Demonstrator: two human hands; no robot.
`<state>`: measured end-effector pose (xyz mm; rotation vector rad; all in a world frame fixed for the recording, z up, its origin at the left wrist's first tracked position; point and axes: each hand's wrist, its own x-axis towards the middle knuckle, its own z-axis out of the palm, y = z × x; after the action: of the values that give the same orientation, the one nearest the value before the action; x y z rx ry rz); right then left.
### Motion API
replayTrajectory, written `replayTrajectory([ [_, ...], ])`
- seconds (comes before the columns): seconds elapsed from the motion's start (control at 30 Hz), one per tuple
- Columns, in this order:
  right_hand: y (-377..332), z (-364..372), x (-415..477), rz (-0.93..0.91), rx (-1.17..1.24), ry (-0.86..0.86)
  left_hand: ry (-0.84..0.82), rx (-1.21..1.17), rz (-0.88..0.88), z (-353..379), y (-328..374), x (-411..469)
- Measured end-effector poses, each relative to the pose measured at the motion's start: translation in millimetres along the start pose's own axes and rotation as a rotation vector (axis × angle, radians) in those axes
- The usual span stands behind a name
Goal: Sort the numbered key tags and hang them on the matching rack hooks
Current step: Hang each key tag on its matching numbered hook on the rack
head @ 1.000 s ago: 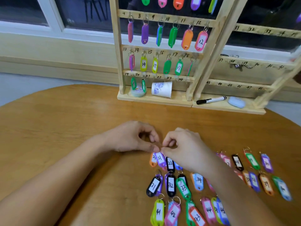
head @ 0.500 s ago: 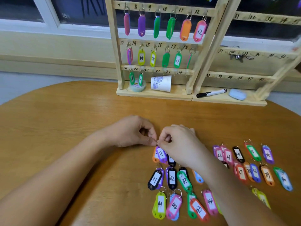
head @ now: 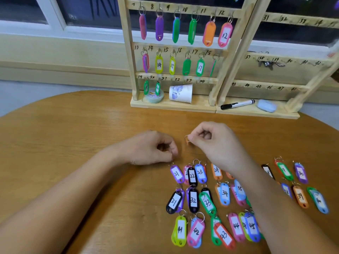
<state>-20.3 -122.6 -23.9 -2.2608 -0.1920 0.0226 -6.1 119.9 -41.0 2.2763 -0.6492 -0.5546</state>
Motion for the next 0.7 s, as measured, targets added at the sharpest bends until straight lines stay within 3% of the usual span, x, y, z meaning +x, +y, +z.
replayTrajectory([
  [0.5,2,-2,23,-0.059,0.171,0.070,-0.011,0.049,0.017,-2,0,0],
  [0.7,-4,4,59,-0.133,0.182,0.129,0.023,-0.034,0.025,-9,-2,-2],
])
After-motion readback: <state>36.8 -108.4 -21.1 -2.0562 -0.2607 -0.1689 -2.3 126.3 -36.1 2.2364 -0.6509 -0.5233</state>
